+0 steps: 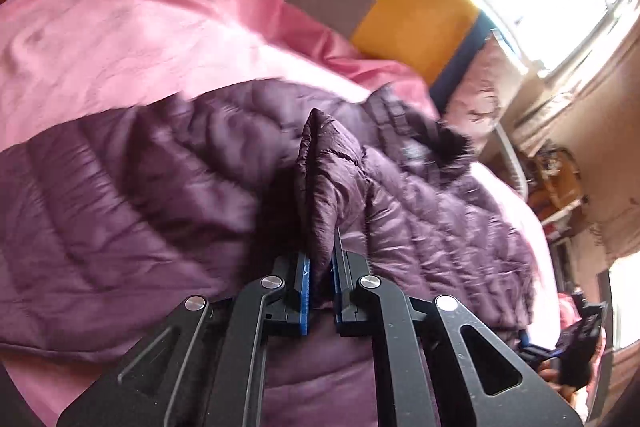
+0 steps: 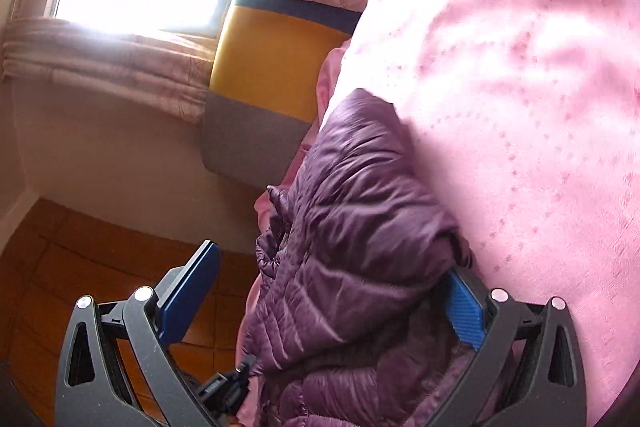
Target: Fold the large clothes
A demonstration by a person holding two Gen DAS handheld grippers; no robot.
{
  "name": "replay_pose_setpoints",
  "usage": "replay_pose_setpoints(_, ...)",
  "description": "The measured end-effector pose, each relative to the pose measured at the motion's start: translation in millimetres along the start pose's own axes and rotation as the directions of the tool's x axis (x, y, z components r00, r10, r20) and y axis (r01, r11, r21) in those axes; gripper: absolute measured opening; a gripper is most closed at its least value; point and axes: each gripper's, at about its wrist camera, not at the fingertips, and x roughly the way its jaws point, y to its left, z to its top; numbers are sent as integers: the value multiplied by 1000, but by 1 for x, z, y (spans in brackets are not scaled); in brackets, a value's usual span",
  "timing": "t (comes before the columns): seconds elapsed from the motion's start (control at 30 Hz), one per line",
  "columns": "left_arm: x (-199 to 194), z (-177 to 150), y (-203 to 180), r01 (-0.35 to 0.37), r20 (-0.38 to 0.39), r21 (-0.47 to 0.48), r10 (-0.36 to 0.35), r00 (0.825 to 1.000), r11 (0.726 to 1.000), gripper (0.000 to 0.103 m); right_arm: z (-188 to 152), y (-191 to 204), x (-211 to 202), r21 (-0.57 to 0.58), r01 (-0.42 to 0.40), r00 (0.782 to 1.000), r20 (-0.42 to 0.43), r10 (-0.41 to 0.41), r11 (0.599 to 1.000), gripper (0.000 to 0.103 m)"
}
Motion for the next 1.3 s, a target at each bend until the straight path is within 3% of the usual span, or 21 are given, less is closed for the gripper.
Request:
replay_pose_setpoints(0.13, 9, -10, -1, -21, -17, 40, 22, 1000, 999, 7, -1, 5, -3, -62, 60, 998, -23, -61, 996, 98)
replay_pose_setpoints(0.2, 8, -10, -1, -18, -10, 48, 19, 1000, 999, 7, -5, 20, -9, -156, 171, 983, -37, -179, 973, 98)
replay_pose_setpoints(0.3, 4, -11, -3, -15, 6, 61, 15, 1000, 998, 7, -18, 50, -15, -375, 277, 954, -3, -300, 885, 98)
replay_pose_setpoints(0.47, 1, -13, -14, -25, 29, 104, 22, 999, 994, 7, -29, 101, 27, -598, 336, 923, 54, -381, 728, 98)
replay_pose_setpoints(0.6, 9, -18, -10, -58, 19, 116, 57, 998, 991, 7, -26, 103, 86, -668, 436, 856, 100, -508, 603, 98)
replay_pose_setpoints(0.77, 21, -28, 1, -52, 12, 81, 52, 999, 995, 9, -25, 53, 122, -701, 528, 754, 128, -644, 480, 98)
replay_pose_setpoints(0.83, 21, -30, 2, -54, 16, 73, 53, 998, 996, 11, -32, 46, 125, -715, 543, 745, 168, -646, 440, 99)
replay_pose_setpoints(0.9, 14, -29, -2, -90, 37, 86, 87, 995, 992, 13, -34, 46, 127, -723, 552, 734, 184, -654, 416, 100)
replay_pose_setpoints(0.97, -5, -30, -12, -168, 119, 113, 154, 981, 979, 24, -33, 45, 125, -721, 549, 737, 180, -651, 422, 101)
replay_pose_setpoints(1.07, -32, -27, -26, -170, 232, 135, 136, 963, 976, 36, -34, 45, 127, -723, 554, 735, 191, -651, 413, 101)
replay_pose_setpoints(1.2, -23, -14, -50, -133, 220, 208, 86, 972, 969, 37, -37, 46, 127, -725, 558, 731, 200, -653, 403, 101)
replay_pose_setpoints(1.3, 9, -2, -58, -150, 165, 241, 111, 980, 959, 37, -38, 46, 124, -725, 556, 734, 199, -650, 406, 101)
